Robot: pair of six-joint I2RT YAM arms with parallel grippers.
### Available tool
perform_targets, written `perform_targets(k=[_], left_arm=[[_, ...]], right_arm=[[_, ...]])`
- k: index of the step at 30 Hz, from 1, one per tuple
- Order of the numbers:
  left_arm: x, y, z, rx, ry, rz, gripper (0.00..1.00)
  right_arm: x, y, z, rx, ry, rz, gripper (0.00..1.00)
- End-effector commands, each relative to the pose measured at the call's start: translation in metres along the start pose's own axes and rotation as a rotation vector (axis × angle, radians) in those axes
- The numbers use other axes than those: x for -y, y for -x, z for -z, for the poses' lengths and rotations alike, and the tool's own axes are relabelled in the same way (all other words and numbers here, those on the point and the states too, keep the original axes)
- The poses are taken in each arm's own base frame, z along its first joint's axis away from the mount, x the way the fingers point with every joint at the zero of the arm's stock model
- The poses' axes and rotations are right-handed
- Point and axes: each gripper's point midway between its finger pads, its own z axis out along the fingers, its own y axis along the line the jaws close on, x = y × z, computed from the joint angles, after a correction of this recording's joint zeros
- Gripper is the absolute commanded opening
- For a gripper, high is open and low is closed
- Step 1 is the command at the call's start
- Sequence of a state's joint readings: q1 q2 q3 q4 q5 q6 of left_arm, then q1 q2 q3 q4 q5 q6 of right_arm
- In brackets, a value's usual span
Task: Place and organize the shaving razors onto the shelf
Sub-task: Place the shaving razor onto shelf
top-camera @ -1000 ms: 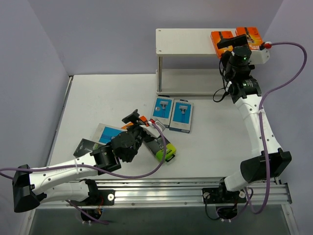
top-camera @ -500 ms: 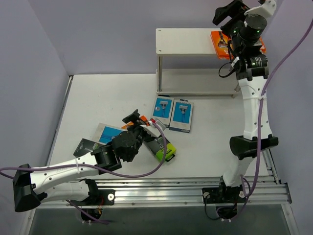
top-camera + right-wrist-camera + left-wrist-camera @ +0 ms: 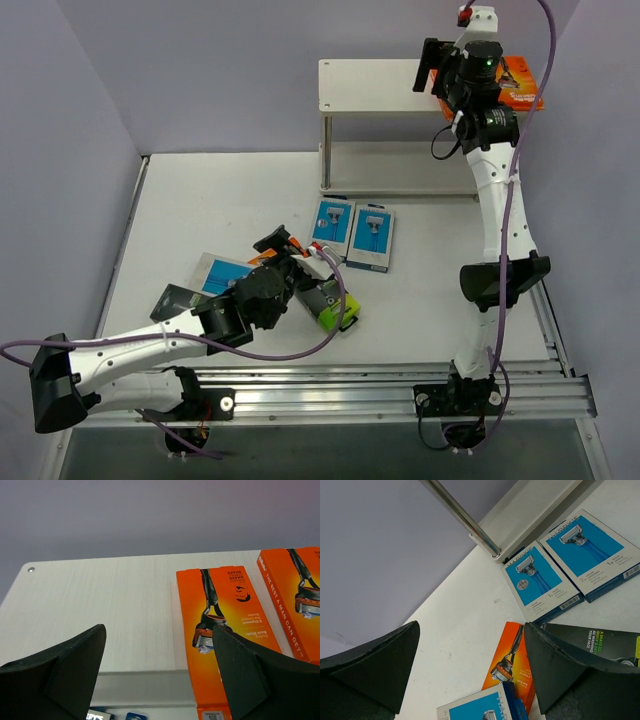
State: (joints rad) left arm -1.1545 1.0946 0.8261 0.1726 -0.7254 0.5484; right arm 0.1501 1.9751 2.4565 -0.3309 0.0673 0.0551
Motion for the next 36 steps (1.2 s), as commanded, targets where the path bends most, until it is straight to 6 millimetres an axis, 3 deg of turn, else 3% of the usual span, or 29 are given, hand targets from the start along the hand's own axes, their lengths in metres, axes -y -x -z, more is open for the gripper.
perform_targets(k=[1,18,36], left_arm=[[-0.01,0.017,-0.002,0.034,0.015,0.059,0.94],[-0.008,0.016,-0.003,0.04,-0.016,0.058,0.94],[-0.003,0.015,-0.004,0.042,-0.042,0.051,0.94]], right_arm=[[0.011,0.002,-0.001,0.007,-0.034,0.124,0.82],[0.034,-0.048,-0.018,-0.135,-0.039,0.181,0.73],[0.046,-0.08,-0.032,-0.213,-0.056,0.222,0.68]])
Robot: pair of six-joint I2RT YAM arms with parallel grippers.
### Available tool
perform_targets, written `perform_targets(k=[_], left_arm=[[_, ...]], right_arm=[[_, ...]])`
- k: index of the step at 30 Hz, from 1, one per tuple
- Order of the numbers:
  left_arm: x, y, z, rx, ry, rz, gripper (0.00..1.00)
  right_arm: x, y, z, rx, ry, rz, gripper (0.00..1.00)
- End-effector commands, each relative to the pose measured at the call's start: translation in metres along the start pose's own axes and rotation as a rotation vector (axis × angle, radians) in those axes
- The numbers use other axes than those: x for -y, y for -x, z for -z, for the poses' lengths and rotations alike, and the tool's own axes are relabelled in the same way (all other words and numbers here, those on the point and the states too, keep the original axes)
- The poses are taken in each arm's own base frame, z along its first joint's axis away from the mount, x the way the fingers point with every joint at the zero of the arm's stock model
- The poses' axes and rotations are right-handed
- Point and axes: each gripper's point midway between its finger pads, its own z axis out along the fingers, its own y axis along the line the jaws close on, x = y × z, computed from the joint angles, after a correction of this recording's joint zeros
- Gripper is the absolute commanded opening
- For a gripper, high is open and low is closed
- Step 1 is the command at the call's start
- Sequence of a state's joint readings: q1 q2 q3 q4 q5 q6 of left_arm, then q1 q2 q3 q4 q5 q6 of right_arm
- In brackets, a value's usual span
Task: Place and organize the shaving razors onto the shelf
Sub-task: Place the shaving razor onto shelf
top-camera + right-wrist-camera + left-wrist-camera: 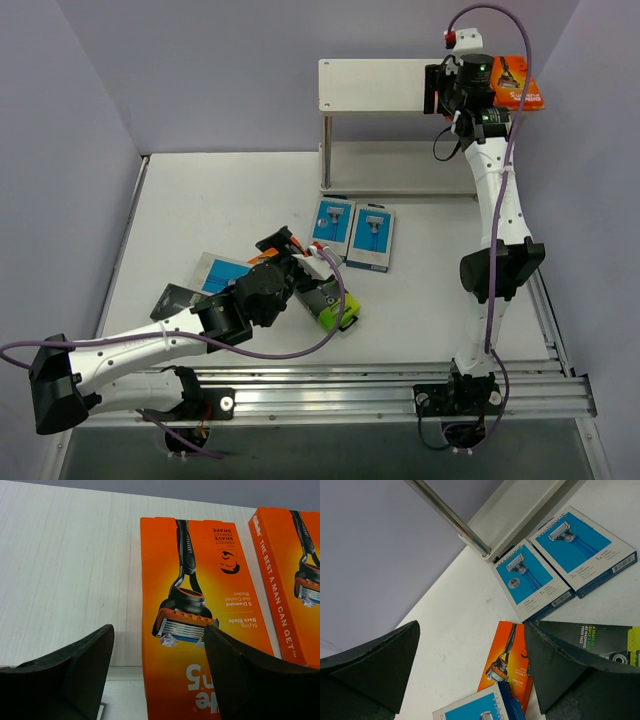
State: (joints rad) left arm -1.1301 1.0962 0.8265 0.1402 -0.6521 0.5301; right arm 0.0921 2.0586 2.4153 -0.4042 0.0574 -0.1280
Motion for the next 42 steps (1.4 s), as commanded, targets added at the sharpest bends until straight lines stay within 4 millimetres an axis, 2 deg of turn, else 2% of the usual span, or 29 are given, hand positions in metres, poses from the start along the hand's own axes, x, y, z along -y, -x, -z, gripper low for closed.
perform_targets(k=[1,14,24,34,42], left_arm=[[-0.011,0.019,0.0,0.04,0.015,0.05,0.94],[-0.007,0.017,-0.002,0.037,0.003,0.037,0.94],[-0.005,0.017,-0.002,0.039,-0.01,0.035,0.94],[-0.002,0.017,-0.003,0.039,-0.026,0.031,0.94],[-0.004,0.018,-0.003,0.039,-0.029,0.031,0.94]], right_arm=[[0.006,-0.004,-0.001,-0.012,-0.019,0.024,0.67],[0.02,-0.01,-0.013,-0.016,-0.074,0.035,0.66],[0.021,-0.015,-0.023,-0.013,-0.058,0.012,0.66],[0.034,-0.015,-0.027,-0.003,-0.093,0.013,0.67],[0.035,-0.016,-0.032,0.006,-0.111,-0.013,0.66]])
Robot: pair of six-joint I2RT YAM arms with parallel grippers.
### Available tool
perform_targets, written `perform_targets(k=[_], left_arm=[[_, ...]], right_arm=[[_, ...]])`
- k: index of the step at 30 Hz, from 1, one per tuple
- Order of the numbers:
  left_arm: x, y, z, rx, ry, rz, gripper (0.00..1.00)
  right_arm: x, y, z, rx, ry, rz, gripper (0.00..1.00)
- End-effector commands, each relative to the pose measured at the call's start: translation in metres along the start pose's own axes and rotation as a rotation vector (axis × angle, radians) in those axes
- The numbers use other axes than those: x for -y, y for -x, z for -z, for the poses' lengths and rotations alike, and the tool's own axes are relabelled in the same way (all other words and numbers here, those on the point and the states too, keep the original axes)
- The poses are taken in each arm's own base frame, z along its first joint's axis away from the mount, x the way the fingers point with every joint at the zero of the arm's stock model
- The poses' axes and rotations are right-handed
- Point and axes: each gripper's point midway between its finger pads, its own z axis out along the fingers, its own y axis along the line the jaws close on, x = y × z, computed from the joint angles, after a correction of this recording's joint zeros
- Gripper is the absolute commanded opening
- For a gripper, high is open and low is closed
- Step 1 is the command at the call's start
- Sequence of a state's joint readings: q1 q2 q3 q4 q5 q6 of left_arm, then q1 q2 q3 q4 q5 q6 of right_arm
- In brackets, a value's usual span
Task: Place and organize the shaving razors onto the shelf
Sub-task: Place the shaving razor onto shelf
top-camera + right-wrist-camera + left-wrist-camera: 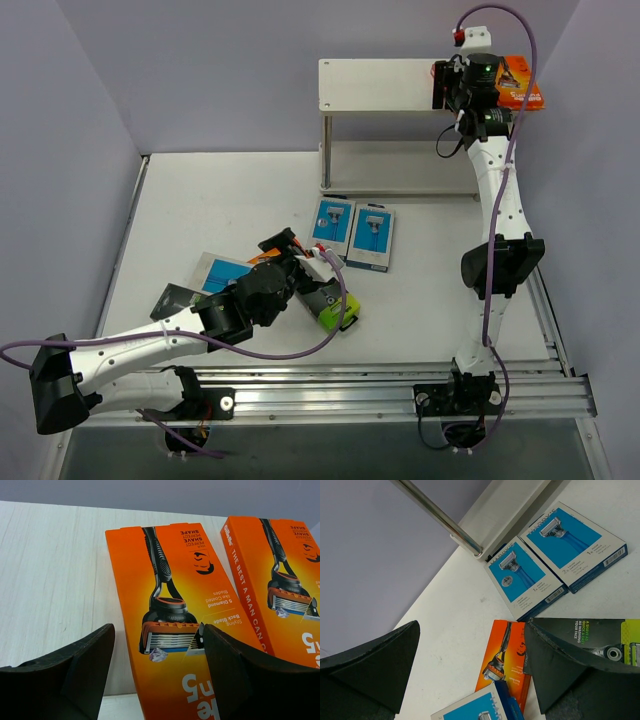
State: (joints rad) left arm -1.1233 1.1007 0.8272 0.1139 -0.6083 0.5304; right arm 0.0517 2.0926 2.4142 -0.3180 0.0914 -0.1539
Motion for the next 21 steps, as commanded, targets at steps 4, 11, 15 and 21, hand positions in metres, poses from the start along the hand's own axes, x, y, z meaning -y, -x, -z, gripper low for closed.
perform_targets(k=[4,11,15,21], left_arm=[[-0.011,0.021,-0.001,0.045,0.013,0.05,0.94],[-0.009,0.02,-0.002,0.042,0.004,0.049,0.94],[-0.008,0.02,-0.002,0.041,0.0,0.046,0.94],[-0.008,0.019,-0.003,0.037,-0.001,0.045,0.94]], right_arm=[[0.007,-0.019,-0.016,-0.031,-0.047,-0.027,0.66],[0.012,-0.018,-0.019,-0.019,-0.084,-0.041,0.67],[0.014,-0.019,-0.023,-0.014,-0.103,-0.044,0.71],[0.017,-0.015,-0.025,0.009,-0.129,-0.049,0.77]])
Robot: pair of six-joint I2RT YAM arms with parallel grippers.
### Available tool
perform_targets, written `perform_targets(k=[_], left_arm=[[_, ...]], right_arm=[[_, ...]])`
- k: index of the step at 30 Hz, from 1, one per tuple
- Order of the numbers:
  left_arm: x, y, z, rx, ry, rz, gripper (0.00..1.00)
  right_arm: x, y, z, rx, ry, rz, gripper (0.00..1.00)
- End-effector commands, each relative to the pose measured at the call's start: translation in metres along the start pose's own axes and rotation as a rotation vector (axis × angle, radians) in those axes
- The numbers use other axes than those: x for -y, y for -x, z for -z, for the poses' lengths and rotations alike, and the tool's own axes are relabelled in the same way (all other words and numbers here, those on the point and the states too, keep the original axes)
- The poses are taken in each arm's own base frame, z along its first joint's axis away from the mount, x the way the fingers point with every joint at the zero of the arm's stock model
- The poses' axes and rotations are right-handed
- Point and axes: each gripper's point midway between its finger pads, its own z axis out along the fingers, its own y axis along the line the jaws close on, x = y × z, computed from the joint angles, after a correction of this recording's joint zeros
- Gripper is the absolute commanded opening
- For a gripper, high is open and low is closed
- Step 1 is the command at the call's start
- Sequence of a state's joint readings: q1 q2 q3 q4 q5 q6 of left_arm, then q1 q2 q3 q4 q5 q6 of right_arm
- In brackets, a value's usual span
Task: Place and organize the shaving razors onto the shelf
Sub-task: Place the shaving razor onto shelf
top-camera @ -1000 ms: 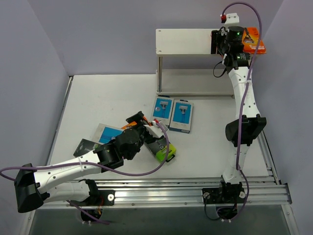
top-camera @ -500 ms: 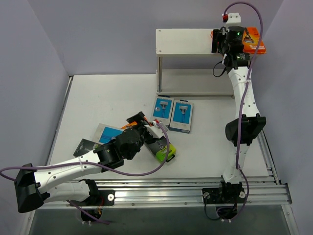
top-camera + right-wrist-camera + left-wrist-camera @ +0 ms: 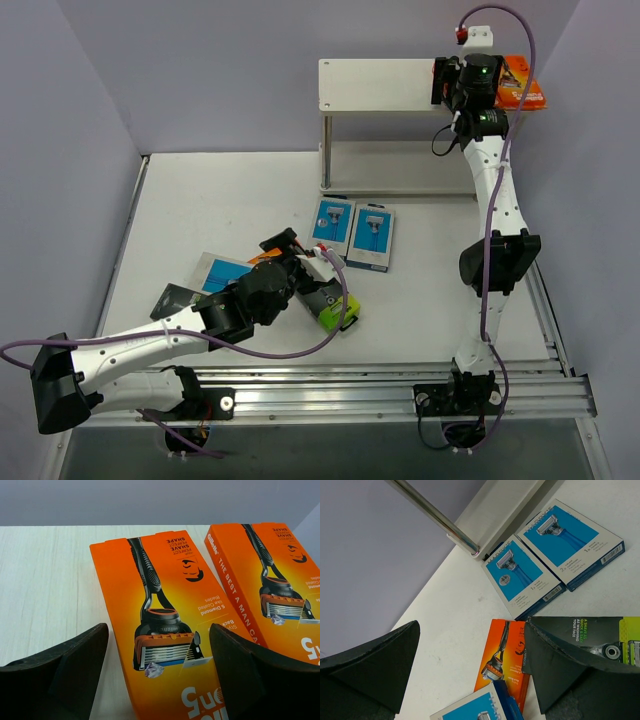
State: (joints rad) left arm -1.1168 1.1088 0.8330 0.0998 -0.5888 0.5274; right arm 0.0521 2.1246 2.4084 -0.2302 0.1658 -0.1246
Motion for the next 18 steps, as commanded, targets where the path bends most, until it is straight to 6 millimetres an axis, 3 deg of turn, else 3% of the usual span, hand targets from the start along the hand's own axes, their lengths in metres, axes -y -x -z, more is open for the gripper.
perform_targets(k=[1,9,18], left_arm=[[-0.011,0.02,-0.001,0.044,0.015,0.049,0.94],[-0.009,0.019,-0.002,0.039,0.007,0.044,0.94],[-0.01,0.017,-0.004,0.034,0.004,0.048,0.94]], right_arm=[[0.009,-0.017,-0.01,-0.029,-0.059,-0.005,0.78],[0.008,-0.014,-0.014,-0.007,-0.084,0.012,0.89],[0.004,-0.004,-0.015,0.035,-0.081,-0.01,0.92]])
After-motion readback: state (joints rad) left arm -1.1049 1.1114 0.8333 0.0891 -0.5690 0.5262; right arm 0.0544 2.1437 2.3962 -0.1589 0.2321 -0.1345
